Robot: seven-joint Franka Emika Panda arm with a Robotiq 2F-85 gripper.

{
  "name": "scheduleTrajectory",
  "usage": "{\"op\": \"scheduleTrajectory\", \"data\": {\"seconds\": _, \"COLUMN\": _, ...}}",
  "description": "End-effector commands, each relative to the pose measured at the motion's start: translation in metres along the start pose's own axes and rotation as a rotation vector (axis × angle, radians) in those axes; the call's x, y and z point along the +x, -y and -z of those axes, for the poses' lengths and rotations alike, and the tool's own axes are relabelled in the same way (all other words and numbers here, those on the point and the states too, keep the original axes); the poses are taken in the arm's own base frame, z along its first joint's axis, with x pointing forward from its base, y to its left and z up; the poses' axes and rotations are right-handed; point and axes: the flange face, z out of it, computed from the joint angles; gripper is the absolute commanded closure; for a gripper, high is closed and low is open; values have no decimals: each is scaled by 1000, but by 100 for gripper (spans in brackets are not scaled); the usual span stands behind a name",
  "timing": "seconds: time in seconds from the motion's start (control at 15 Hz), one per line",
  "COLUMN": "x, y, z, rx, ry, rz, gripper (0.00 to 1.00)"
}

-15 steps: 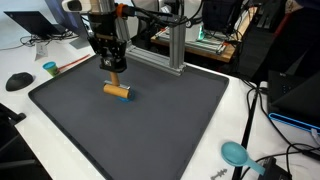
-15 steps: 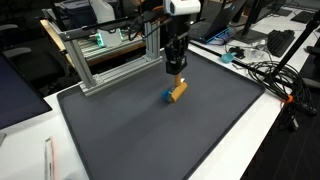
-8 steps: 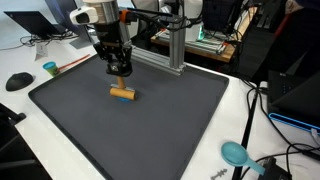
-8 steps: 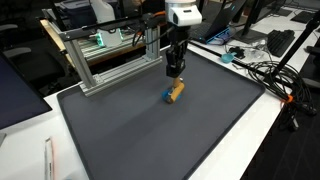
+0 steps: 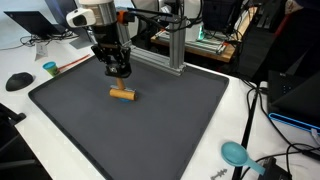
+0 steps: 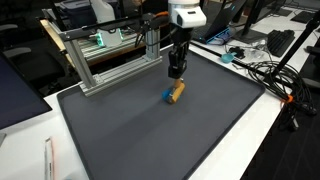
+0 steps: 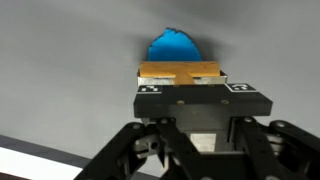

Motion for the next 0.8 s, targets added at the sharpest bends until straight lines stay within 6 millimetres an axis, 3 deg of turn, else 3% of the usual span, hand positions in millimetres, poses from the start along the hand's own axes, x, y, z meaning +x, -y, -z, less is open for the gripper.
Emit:
{"op": "scheduleTrajectory", "data": {"seconds": 0.0, "x": 5, "y": 3, "z": -25, "rx": 32, "ry": 21, "rz": 19, "gripper": 78}}
{"op": "scheduleTrajectory", "data": {"seconds": 0.73, "x": 7, "y": 2, "z": -27, "rx": 29, "ry": 38, "rz": 27, "gripper": 78}}
